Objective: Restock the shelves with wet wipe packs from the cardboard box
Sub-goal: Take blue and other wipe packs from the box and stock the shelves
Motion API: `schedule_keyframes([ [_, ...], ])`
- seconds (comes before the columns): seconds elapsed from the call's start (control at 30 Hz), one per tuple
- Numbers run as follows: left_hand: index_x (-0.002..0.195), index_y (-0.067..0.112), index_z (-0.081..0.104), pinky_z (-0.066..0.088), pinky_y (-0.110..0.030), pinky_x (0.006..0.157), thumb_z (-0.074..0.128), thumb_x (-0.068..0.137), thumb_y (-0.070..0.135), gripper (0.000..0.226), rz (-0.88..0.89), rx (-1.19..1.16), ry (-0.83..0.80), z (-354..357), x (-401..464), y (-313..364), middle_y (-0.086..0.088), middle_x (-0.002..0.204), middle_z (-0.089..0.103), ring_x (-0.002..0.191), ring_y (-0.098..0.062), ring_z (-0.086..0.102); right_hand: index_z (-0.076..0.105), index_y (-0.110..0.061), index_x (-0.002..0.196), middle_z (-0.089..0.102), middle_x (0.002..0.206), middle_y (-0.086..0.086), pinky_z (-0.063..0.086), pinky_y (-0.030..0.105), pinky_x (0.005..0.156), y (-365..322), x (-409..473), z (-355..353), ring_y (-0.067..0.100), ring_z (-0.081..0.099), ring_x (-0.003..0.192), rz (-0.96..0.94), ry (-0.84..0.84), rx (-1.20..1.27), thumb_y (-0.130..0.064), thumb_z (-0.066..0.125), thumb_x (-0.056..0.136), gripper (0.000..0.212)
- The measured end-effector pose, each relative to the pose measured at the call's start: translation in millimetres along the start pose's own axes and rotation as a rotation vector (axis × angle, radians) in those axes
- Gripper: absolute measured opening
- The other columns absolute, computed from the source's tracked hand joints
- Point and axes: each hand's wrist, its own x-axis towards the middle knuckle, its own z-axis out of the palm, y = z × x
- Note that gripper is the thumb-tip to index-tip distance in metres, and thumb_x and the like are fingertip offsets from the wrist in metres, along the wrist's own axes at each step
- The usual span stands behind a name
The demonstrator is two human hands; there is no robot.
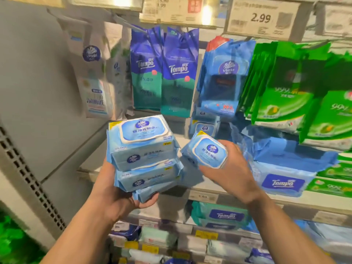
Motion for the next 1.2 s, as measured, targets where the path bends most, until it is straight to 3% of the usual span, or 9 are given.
schedule_keyframes([
  [0.1,0.089,0.024,0.083,0.052,-0.056,0.08,0.052,0.089,0.072,0.057,0.0,-0.014,0.008,2.0,9.7,3.2,-0.015,0.114,0.076,0.097,-0.044,0.071,0.056,-0.031,0.102,0.055,0.099,-0.01,0.046,0.031,0.081,18.1,29.5,21.6,0.014,0.052,0.098,0.078,-0.023,-0.041,-0.035,0.08,0.055,0.053],
  [0.17,0.094,0.024,0.082,0.053,-0.057,0.08,0.052,0.088,0.074,0.058,-0.013,-0.021,0.027,2.4,15.4,2.9,-0.015,0.118,0.075,0.102,-0.045,0.07,0.055,-0.028,0.104,0.053,0.099,-0.006,0.039,0.031,0.084,31.0,46.2,31.3,0.017,0.046,0.099,0.05,-0.031,-0.163,-0.035,0.077,0.052,0.056],
  [0.27,0.093,0.023,0.083,0.052,-0.057,0.081,0.051,0.088,0.075,0.061,-0.001,-0.033,0.042,5.1,20.0,2.5,-0.016,0.117,0.075,0.103,-0.045,0.07,0.056,-0.016,0.111,0.052,0.103,0.001,0.033,0.035,0.083,49.6,61.9,42.0,0.028,0.047,0.1,-0.148,-0.049,-0.401,-0.024,0.08,0.047,0.068],
  [0.5,0.092,0.021,0.084,0.047,-0.063,0.092,0.054,0.086,0.075,0.062,-0.01,-0.047,0.075,8.8,22.4,-1.2,-0.019,0.116,0.075,0.104,-0.047,0.07,0.049,-0.016,0.127,0.046,0.122,0.0,0.052,0.043,0.077,59.5,59.8,42.4,0.026,0.039,0.113,-0.259,-0.111,-0.487,0.003,0.075,0.054,0.08],
  [0.7,0.082,0.019,0.084,0.051,-0.057,0.085,0.05,0.088,0.075,0.066,-0.01,-0.061,0.075,13.9,22.0,-2.5,-0.02,0.109,0.076,0.087,-0.046,0.074,0.047,-0.024,0.134,0.045,0.133,-0.004,0.046,0.048,0.092,57.1,56.5,37.3,0.028,0.04,0.12,-0.223,-0.142,-0.571,-0.012,0.077,0.058,0.083],
  [0.8,0.078,0.018,0.084,0.049,-0.057,0.086,0.046,0.091,0.074,0.069,-0.007,-0.062,0.069,16.9,21.5,-1.4,-0.019,0.103,0.078,0.08,-0.044,0.075,0.048,-0.024,0.135,0.044,0.135,-0.004,0.044,0.048,0.097,57.9,56.9,37.2,0.026,0.039,0.121,-0.229,-0.142,-0.558,-0.026,0.084,0.068,0.076],
  [0.87,0.077,0.018,0.084,0.048,-0.057,0.087,0.046,0.09,0.074,0.069,-0.004,-0.064,0.069,19.1,21.4,-0.8,-0.019,0.101,0.078,0.078,-0.044,0.075,0.05,-0.022,0.135,0.046,0.136,-0.002,0.045,0.049,0.097,61.3,59.8,40.9,0.027,0.041,0.122,-0.239,-0.112,-0.579,-0.024,0.083,0.074,0.07],
  [1.03,0.082,0.02,0.084,0.046,-0.06,0.092,0.05,0.088,0.076,0.065,-0.004,-0.062,0.073,19.9,23.2,-0.5,-0.019,0.107,0.077,0.086,-0.044,0.074,0.053,-0.022,0.138,0.054,0.133,0.005,0.041,0.047,0.095,73.2,81.4,58.5,0.031,0.042,0.122,-0.139,-0.021,-0.768,-0.033,0.089,0.071,0.076],
  [1.2,0.08,0.018,0.084,0.048,-0.059,0.086,0.05,0.089,0.073,0.066,0.004,-0.059,0.095,22.8,21.1,-0.2,-0.02,0.104,0.077,0.083,-0.045,0.074,0.043,-0.041,0.145,0.042,0.144,0.005,0.039,0.044,0.1,63.9,105.5,72.7,0.029,0.026,0.13,0.079,0.006,-0.926,-0.035,0.072,0.087,0.065],
])
